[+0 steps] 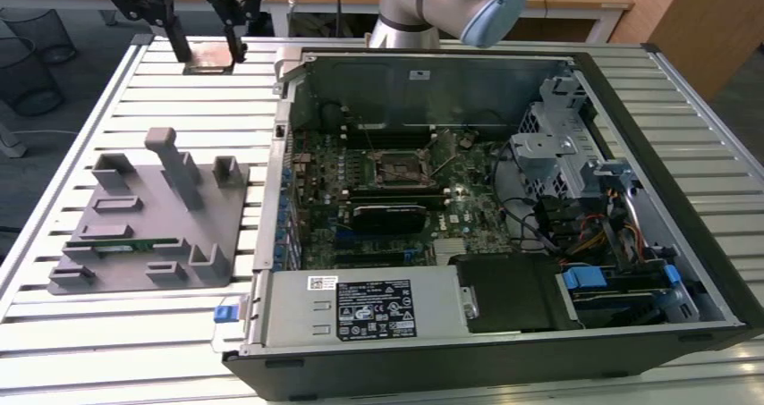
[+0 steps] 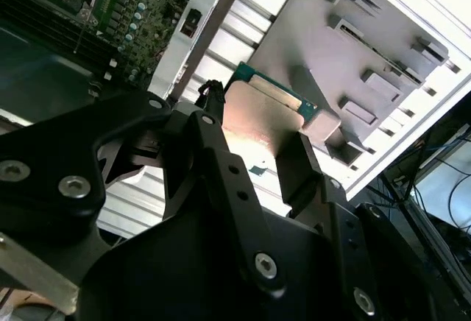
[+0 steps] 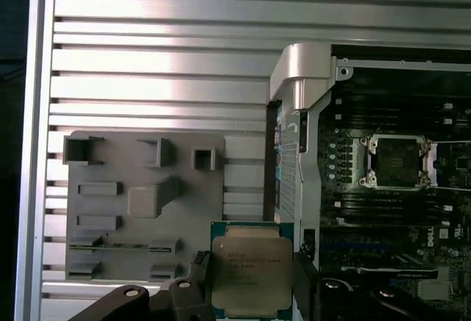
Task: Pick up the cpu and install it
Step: 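Pick up the cpu and move it towards the insertion slot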
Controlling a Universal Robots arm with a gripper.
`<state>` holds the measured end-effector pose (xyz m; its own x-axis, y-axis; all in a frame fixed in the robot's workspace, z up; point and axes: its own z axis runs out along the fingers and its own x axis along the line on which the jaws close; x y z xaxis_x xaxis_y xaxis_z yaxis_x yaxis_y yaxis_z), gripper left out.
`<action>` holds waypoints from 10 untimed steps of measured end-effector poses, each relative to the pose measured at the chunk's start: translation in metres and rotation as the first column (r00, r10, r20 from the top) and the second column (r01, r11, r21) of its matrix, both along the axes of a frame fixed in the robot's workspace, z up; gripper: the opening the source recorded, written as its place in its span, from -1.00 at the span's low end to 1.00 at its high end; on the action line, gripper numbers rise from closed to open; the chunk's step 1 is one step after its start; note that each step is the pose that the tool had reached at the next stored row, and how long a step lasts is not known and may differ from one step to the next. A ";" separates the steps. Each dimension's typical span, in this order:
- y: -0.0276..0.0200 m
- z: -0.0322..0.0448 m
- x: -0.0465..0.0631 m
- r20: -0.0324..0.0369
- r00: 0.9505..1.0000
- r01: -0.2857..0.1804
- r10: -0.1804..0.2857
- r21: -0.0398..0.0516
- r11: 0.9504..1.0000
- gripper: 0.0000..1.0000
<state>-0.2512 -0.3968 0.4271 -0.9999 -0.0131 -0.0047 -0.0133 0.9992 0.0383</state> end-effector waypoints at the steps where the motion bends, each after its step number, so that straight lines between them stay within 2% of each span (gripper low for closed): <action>1: 0.0013 0.0001 0.002 0.000 1.000 0.000 0.000 0.000 1.000 0.06; 10: 0.0055 0.0000 0.026 0.000 1.000 0.000 0.000 0.000 1.000 0.06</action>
